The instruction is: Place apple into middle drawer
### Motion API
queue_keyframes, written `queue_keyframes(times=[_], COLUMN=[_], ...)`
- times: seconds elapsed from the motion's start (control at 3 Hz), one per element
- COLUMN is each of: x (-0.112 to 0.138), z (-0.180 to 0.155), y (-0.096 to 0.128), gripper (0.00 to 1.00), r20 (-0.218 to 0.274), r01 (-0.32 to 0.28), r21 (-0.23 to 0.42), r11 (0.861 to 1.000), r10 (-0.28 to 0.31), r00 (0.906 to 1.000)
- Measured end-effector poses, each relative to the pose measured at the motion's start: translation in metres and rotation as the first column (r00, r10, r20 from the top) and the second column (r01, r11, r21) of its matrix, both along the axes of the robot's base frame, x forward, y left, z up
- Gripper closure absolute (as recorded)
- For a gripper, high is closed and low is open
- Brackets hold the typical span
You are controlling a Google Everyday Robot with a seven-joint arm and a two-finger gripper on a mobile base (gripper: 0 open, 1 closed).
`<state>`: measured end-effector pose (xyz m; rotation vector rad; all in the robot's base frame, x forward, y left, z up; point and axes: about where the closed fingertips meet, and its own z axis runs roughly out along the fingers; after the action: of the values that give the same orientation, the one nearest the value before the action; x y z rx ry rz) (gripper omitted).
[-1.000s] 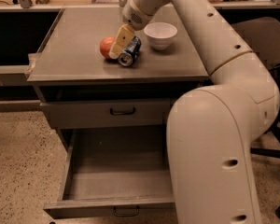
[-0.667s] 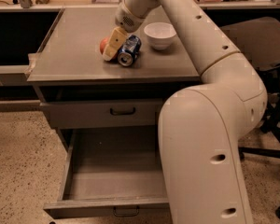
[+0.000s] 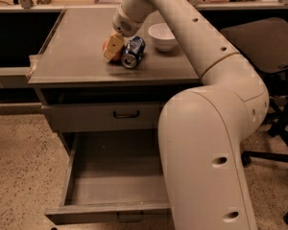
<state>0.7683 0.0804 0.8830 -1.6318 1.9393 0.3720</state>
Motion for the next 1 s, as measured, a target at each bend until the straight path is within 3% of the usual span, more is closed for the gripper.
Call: queue_keyframes(times=[0.33,0.67,1.0], x=[-0.001,-0.003,-0.004], z=[-0.007,-0.013,-0.019], y=[0.001,0.002,0.003], gripper=[0.50,0.59,0.57], r20=[-0.006,-0.011,-0.017], r01=[0.000,-0.003,-0.008], r21=[-0.004,-0.014,-0.023], r11=[1.000,1.000,1.000], r10=[0.000,0.003,0.007], r00=[1.0000,0.9999,0.9998])
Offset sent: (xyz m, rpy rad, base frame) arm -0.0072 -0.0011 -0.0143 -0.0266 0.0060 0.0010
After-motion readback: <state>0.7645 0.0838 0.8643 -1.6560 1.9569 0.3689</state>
